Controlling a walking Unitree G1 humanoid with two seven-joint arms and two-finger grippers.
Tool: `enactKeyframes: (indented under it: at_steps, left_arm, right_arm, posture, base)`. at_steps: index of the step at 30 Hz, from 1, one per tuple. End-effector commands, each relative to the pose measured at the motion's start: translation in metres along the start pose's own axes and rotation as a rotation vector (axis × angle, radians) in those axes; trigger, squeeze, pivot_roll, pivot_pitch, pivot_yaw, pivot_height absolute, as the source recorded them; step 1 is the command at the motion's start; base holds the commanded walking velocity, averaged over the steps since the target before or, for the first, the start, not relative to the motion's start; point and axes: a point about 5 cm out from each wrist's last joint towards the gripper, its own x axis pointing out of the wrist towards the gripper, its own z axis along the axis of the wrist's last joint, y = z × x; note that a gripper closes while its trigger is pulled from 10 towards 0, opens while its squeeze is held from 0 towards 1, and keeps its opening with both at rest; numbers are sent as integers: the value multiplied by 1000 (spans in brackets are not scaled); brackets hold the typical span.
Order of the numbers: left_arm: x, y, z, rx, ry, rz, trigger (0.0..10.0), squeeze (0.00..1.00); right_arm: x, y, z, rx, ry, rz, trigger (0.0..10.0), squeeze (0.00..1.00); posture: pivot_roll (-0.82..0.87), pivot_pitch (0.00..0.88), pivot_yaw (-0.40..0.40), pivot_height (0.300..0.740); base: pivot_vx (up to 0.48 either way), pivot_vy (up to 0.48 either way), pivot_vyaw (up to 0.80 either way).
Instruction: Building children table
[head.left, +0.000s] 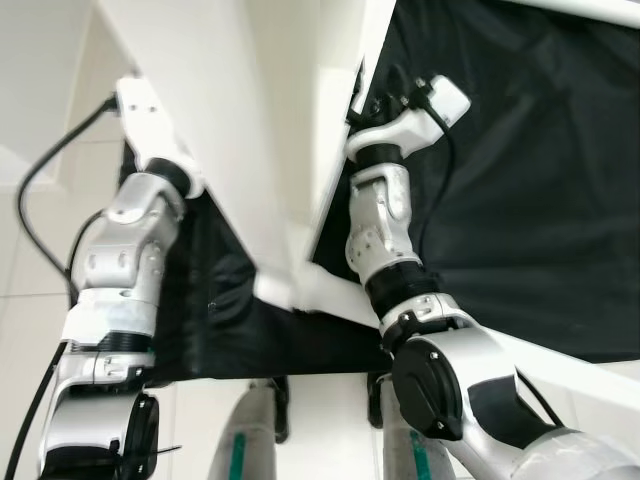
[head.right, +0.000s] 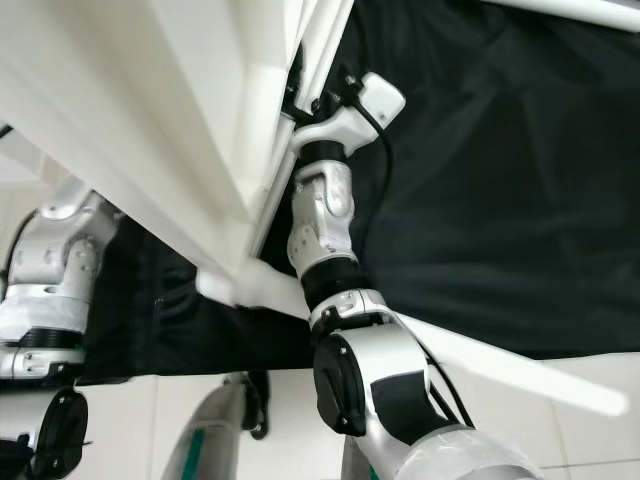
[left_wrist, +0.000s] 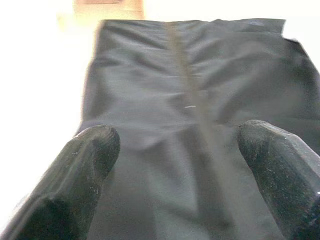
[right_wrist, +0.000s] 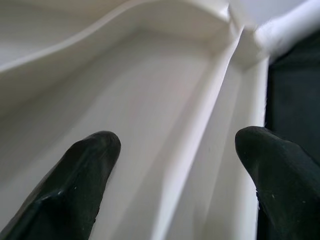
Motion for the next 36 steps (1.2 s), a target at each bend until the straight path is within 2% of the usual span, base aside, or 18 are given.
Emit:
enactKeyframes:
  at_steps: [1, 7, 10, 26, 36]
  left_arm:
    - [-3, -2, -5, -1, 15, -8, 10000, 0]
    - [-8, -8, -4, -9, 9, -39, 10000, 0]
    - [-11, -12, -5, 22, 6, -61, 10000, 0]
    - [-13, -19, -5, 78, 9, -82, 10000, 0]
    - [-13, -23, -6, 64, 13, -87, 10000, 0]
  right_arm:
    - [-14, 19, -27, 52, 105, 30, 10000, 0]
    - [-13, 12, -25, 4, 111, 22, 10000, 0]
    - [-12, 4, -24, -52, 127, 7, 10000, 0]
    - [-10, -2, -23, -81, 139, 7, 10000, 0]
    - [-8, -5, -22, -113, 144, -4, 10000, 0]
  posture:
    - [108, 349, 96, 740]
    - [108, 343, 89, 740]
    - [111, 337, 82, 740]
    - [111, 313, 73, 740]
    - [107, 293, 68, 740]
  base:
    - [0, 0, 0]
    - [0, 0, 0]
    - [0, 0, 0]
    - [0, -113, 0]
    - [0, 0, 0]
